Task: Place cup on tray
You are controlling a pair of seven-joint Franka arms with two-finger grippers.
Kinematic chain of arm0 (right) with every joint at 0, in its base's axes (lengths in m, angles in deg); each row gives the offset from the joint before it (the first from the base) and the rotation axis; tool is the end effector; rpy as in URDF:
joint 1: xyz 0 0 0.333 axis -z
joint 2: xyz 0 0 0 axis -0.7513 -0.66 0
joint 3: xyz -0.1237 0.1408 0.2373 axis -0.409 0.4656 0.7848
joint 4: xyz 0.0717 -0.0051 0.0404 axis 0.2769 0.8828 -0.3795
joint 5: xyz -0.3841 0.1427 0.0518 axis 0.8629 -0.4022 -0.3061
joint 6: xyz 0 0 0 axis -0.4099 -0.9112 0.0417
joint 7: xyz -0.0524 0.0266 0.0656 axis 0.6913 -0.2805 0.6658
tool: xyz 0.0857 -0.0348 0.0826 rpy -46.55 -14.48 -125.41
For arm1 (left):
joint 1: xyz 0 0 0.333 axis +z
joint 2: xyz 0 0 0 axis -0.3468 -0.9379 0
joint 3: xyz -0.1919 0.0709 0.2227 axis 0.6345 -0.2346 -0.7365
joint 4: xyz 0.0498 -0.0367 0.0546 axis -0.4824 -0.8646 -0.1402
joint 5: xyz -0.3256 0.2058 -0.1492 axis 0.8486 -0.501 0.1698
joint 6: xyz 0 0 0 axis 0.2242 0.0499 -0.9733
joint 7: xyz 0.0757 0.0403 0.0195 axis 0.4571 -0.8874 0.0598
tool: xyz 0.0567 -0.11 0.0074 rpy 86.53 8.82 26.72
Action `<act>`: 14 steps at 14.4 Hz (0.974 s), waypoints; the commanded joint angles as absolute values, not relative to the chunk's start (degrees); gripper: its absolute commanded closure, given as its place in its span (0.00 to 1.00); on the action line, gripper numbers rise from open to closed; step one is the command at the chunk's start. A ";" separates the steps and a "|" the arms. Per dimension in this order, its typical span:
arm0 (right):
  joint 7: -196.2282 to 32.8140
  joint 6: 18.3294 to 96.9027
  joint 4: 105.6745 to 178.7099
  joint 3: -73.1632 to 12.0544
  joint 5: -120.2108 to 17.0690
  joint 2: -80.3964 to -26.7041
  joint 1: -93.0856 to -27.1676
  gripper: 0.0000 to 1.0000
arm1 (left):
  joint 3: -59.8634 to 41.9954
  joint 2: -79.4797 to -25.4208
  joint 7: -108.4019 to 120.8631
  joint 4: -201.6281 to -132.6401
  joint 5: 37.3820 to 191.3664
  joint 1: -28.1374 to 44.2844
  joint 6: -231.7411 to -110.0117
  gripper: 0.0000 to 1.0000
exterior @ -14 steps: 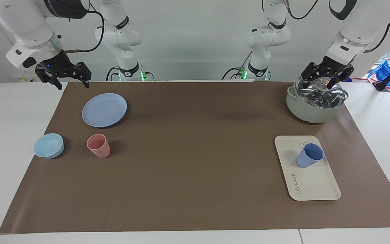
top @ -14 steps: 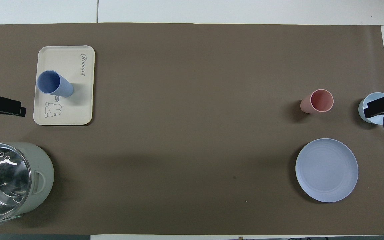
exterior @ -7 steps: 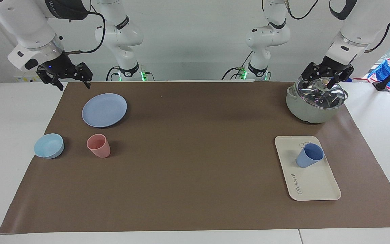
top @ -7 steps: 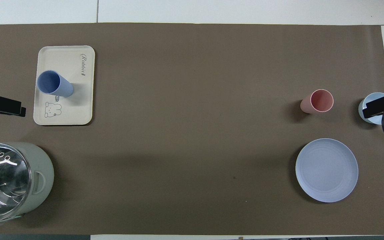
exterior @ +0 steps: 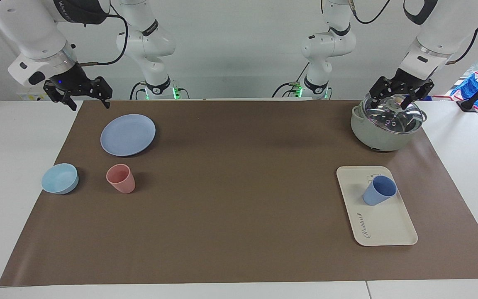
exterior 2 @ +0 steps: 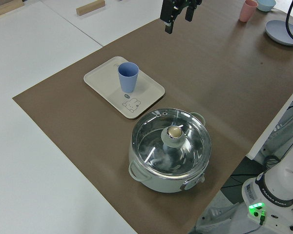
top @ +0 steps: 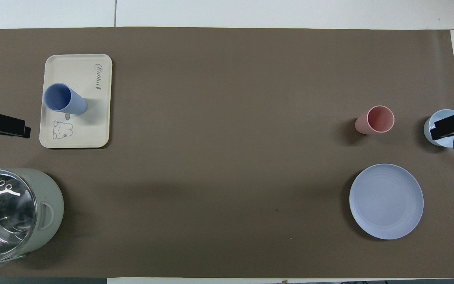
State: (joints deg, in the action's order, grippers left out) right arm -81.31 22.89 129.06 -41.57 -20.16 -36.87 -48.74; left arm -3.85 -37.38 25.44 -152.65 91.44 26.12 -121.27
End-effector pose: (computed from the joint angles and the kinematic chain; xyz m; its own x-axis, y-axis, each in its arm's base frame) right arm 0.5503 -0.0387 0.5944 0.9914 0.0669 -0.1124 0.0670 -0.9977 -0.0024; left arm 0.5445 -0.0300 0.6017 0.9943 -0.1056 -0.0137 -0.1051 -0.9941 0.0282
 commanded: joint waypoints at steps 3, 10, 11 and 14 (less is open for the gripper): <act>-82.23 21.24 129.49 -42.06 -19.93 -35.93 -48.79 0.00 | -3.79 -36.76 24.84 -153.03 91.08 26.53 -120.82 0.00; -81.44 27.11 133.10 -42.85 -19.93 -34.43 -48.79 0.00 | -3.79 -36.76 24.84 -153.03 91.08 26.44 -120.82 0.00; -81.44 26.86 133.10 -42.85 -19.93 -34.43 -48.79 0.00 | -3.79 -36.76 24.92 -153.03 91.08 26.44 -120.82 0.00; -81.53 26.77 132.92 -42.68 -19.93 -34.52 -48.70 0.00 | -3.79 -36.76 24.92 -153.03 91.08 26.44 -120.82 0.00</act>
State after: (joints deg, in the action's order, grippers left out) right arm -81.31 25.50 130.64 -42.77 -20.16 -36.36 -48.73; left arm -3.85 -37.38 25.41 -152.66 91.44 26.13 -121.27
